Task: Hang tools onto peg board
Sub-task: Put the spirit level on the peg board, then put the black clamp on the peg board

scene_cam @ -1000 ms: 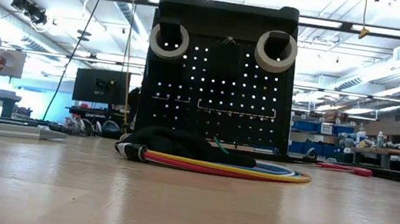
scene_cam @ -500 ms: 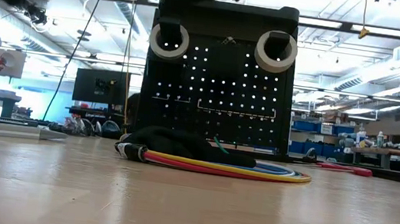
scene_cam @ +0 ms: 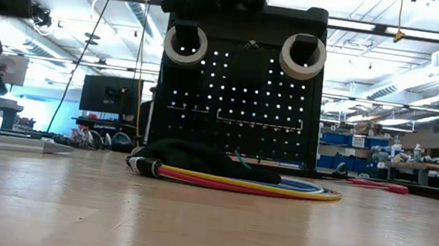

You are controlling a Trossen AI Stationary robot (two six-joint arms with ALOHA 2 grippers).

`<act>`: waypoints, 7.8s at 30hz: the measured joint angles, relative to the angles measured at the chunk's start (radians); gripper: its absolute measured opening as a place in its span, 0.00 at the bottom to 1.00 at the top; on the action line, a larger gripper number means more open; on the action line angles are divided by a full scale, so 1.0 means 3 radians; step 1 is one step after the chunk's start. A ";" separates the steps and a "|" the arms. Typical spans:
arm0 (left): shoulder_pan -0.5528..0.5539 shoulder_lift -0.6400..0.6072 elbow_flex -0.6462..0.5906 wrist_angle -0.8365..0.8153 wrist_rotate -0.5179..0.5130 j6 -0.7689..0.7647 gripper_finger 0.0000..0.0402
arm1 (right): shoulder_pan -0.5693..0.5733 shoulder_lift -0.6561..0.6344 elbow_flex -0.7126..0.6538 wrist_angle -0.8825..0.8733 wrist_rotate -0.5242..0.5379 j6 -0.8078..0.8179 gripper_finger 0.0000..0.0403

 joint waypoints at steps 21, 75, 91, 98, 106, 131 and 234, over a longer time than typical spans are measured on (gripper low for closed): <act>0.0661 0.0420 -0.0857 0.3297 0.0064 0.1828 0.54 | -0.0046 0.0000 0.0001 0.0126 -0.0146 -0.0070 0.48; 0.0313 0.0031 0.0504 0.2540 -0.0619 0.4878 0.54 | -0.0185 0.0533 0.1384 -0.1881 -0.0584 0.1562 0.48; 0.0544 0.0262 0.0752 0.2888 -0.1418 0.5928 0.54 | -0.0411 -0.0541 0.1382 -0.2343 -0.1213 0.1803 0.48; 0.0691 0.0487 0.0757 0.3411 -0.1429 0.6285 0.54 | -0.0420 -0.0474 0.1376 -0.2580 -0.1284 0.1840 0.48; 0.0849 0.0680 0.0755 0.3464 -0.1361 0.6300 0.54 | -0.0405 -0.0468 0.1373 -0.2502 -0.1472 0.1679 0.48; 0.1655 0.0801 0.3025 0.0710 -0.0493 0.5232 0.14 | -0.0222 -0.1250 0.1385 -0.2356 -0.0430 0.0736 0.73; 0.3799 0.1099 0.4309 -0.1260 0.1838 0.4189 0.17 | 0.0076 -0.1252 -0.1287 0.0769 0.0196 -0.0066 0.56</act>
